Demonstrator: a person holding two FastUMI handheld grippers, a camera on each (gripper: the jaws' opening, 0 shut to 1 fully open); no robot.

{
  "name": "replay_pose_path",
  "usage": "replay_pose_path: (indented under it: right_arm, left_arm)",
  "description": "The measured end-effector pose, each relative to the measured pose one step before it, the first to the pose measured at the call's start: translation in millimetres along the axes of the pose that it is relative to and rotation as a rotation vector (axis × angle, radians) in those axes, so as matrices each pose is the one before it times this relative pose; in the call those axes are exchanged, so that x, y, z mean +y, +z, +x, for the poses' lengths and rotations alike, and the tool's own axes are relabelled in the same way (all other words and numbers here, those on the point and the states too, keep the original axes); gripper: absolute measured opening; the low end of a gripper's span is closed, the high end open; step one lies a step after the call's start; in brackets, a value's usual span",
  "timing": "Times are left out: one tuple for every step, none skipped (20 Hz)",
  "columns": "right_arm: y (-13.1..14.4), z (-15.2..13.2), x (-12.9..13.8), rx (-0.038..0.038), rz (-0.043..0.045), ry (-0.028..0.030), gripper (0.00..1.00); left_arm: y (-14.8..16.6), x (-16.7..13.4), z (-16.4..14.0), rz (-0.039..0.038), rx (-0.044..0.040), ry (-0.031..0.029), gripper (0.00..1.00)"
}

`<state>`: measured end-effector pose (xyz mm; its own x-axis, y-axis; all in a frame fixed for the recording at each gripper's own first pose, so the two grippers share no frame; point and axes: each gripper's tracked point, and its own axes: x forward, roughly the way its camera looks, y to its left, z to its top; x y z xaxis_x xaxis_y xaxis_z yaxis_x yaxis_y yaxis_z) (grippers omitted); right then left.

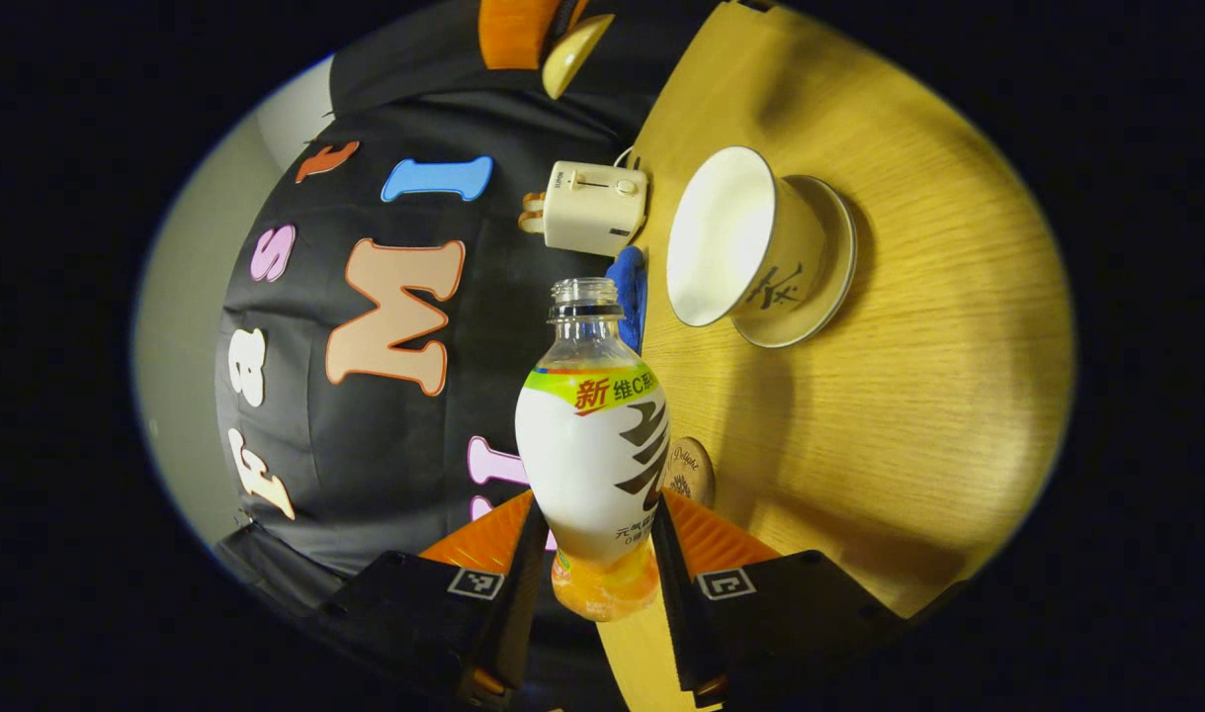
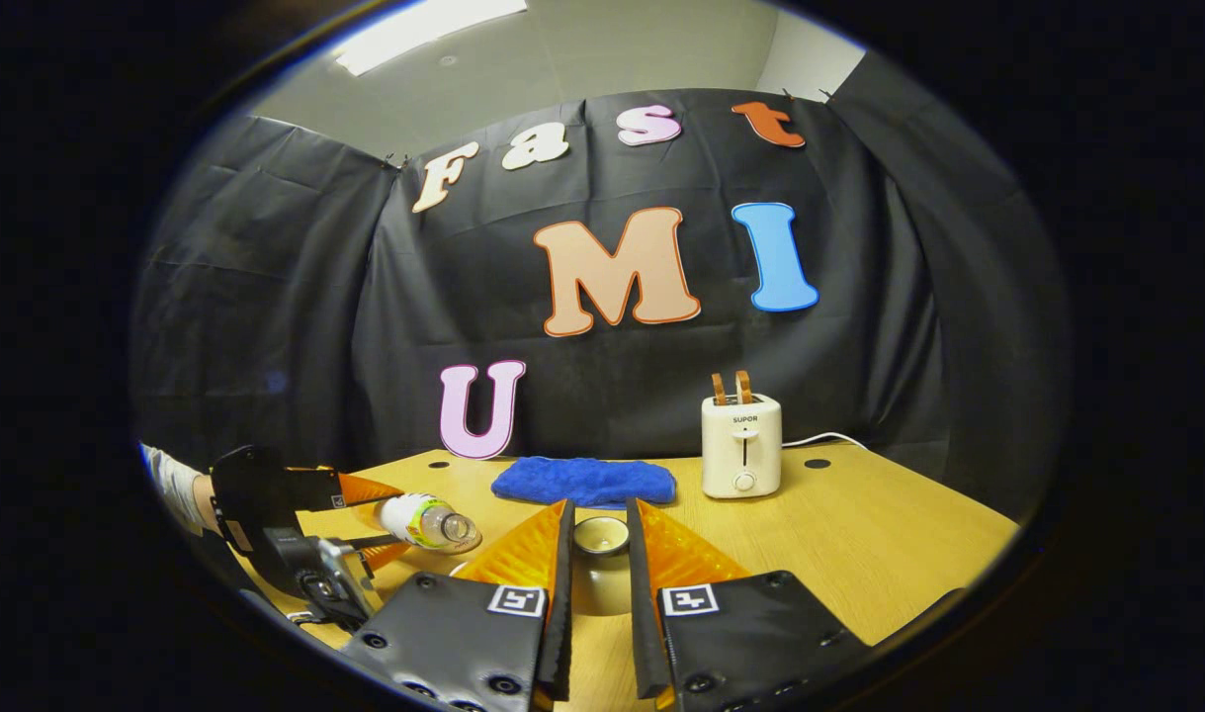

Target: Open the teacup lid with one hand, grasp the water bottle and pour water into the teacup with the other hand; after pouring, place the water bottle on the coaster and then close the teacup lid.

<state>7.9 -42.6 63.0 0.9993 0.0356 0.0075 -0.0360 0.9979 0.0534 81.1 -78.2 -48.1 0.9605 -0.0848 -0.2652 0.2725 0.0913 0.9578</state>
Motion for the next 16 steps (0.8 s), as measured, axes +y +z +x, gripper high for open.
replay_pose_path:
  right_arm:
    - [-0.76, -0.44, -0.47, 0.0005, 0.00039, -0.00017, 0.27]
    - [0.09, -0.1, -0.43, 0.00016, 0.00032, 0.0008, 0.27]
    - [0.3, 0.69, 1.32, 0.00047, 0.00027, 0.00104, 0.27]
    - [0.34, 0.26, 1.11, 0.00023, -0.00112, 0.00112, 0.29]
    - [-0.85, -0.72, -0.33, 0.00077, -0.00072, 0.00041, 0.27]
    - [-0.05, 0.04, 0.4, -0.00027, -0.0002, 0.00108, 0.27]
    - [0.59, -0.44, 0.45, -0.00034, -0.00013, 0.00023, 0.27]
    - [1.14, 0.28, -0.81, -0.0013, -0.00018, -0.0004, 0.27]
    - [-0.29, -0.27, -0.28, -0.00028, -0.0006, -0.00085, 0.27]
    - [0.73, -0.57, -0.5, -0.00165, 0.00085, -0.00088, 0.29]
    - [0.28, 0.23, -0.17, -0.00014, 0.00144, 0.00035, 0.27]
    - [0.01, 0.35, 0.22, 0.00023, 0.00125, 0.00041, 0.29]
    - [-0.14, 0.02, 0.56, 0.00076, 0.00066, 0.00066, 0.27]
    - [-0.12, -0.66, -0.43, 0.00096, 0.00022, 0.00117, 0.27]
    - [-0.14, -0.08, 0.74, 0.00016, -0.00086, 0.00072, 0.27]
    - [0.16, -0.08, 0.56, -0.00098, -0.00192, 0.0004, 0.27]
  left_arm:
    - [-0.55, 0.53, -1.31, 0.02378, 0.00054, -0.0024, 0.56]
    - [-0.09, -0.06, -0.33, 0.01401, 0.00236, -0.00248, 0.55]
    - [0.24, 0.15, 0.82, 0.01158, -0.00143, 0.00062, 0.56]
    - [-0.41, 0.32, -0.23, 0.01271, 0.00274, -0.00004, 0.55]
    - [-0.03, 0.01, -0.38, 0.01277, 0.0011, -0.0023, 0.56]
    - [0.28, -0.96, -0.64, 0.01708, 0.00754, -0.0079, 0.56]
    - [-1.1, 2.07, 0.64, 0.02114, 0.0032, -0.00741, 0.56]
    - [0.59, 1.07, 0.18, 0.02001, 0.0025, -0.00389, 0.57]
    - [0.38, 0.35, 0.26, 0.01932, 0.00231, -0.00719, 0.56]
    - [-0.06, 0.27, 0.06, 0.01414, 0.0012, -0.00463, 0.56]
    - [-0.19, 0.6, 0.29, 0.01379, 0.00121, -0.00625, 0.56]
    - [1.05, 0.61, 0.78, 0.0169, 0.00159, -0.00491, 0.55]
    - [1.78, 1.11, 0.11, 0.01097, -0.00523, 0.00015, 0.55]
    - [-1.28, -0.8, -0.41, 0.01005, 0.00502, -0.0057, 0.55]
    - [0.86, 1.1, -0.63, 0.01199, 0.00037, -0.00044, 0.55]
    - [-0.12, -0.27, 0.92, 0.01414, 0.00383, -0.00335, 0.55]
